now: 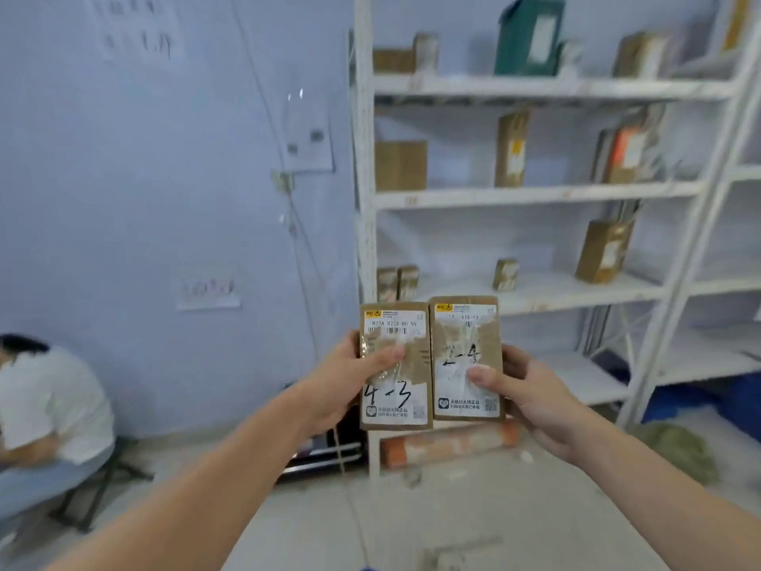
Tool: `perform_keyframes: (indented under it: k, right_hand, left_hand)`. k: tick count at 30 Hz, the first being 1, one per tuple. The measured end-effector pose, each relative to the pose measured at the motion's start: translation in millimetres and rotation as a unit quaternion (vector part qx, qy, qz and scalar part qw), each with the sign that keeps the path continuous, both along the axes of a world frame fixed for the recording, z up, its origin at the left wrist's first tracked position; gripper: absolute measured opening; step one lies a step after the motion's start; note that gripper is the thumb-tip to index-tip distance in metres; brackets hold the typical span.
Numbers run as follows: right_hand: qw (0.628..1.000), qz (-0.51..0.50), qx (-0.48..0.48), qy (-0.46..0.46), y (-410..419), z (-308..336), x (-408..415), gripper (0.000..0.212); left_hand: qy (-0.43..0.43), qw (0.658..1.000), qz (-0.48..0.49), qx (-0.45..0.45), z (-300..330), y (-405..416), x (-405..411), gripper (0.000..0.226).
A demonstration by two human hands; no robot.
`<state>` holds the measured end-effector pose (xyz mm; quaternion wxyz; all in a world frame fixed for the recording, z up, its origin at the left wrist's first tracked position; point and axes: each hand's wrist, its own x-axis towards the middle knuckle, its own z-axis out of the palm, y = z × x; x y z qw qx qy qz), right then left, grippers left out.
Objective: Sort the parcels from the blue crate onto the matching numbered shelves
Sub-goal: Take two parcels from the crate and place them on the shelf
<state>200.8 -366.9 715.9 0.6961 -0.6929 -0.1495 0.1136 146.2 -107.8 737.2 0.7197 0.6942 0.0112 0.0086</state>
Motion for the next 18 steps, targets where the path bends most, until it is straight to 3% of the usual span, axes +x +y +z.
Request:
perform_keyframes:
  k: [5,9,13,18]
  right_hand:
    - [0.995,-0.027,0.004,-0.094,-73,112,-13,0.066]
    - [0.986,-0.043,-0.014,-0.162,-145,172,-15,0.07]
    - [0.979,-0.057,-0.031,-0.195,-210,200,-6,0.067]
    - [0.974,-0.075,-0.037,-0.212,-273,208,20,0.07]
  left_hand:
    - [-0.084,0.996,-0.034,0.024,112,-64,7,0.041]
    - [-0.131,0.987,-0.065,0.071,172,-129,16,0.055]
    - [-0.157,0.982,-0.068,0.081,201,-191,35,0.058]
    - [-0.164,0.982,-0.074,0.062,205,-254,72,0.042]
